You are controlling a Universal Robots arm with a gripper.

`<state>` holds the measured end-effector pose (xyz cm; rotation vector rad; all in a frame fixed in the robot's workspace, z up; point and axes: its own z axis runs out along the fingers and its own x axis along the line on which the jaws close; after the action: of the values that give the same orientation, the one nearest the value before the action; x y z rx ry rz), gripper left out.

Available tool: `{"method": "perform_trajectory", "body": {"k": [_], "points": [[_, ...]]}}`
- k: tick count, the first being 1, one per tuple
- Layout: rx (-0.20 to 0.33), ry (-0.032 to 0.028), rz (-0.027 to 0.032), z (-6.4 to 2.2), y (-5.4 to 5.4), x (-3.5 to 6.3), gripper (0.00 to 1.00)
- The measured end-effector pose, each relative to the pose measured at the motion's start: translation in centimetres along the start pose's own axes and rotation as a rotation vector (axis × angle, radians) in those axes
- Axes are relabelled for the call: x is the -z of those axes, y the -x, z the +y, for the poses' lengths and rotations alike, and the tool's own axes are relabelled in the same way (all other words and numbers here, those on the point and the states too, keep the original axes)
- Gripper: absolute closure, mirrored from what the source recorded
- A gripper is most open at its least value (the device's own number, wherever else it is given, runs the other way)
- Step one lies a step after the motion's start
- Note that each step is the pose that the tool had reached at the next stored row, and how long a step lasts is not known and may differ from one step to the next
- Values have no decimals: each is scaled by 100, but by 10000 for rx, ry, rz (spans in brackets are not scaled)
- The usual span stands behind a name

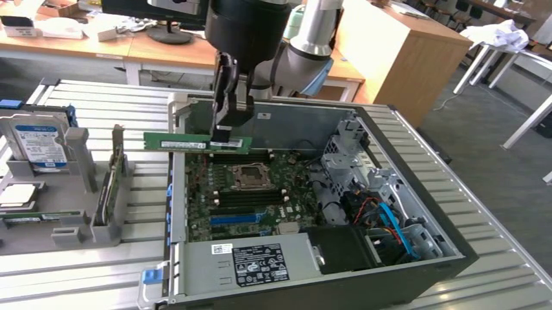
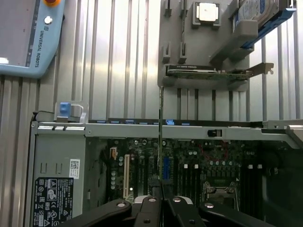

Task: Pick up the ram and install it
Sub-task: 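Pick up the ram and move it above insertion slot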

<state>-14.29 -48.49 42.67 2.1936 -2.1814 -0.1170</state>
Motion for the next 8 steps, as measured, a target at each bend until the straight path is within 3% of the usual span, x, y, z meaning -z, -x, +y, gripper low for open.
{"method": "perform_trajectory", "body": {"k": [3, 8], "points": [[2, -15, -1, -1, 0, -1, 88], [17, -172, 7, -4, 0, -3, 88]]}}
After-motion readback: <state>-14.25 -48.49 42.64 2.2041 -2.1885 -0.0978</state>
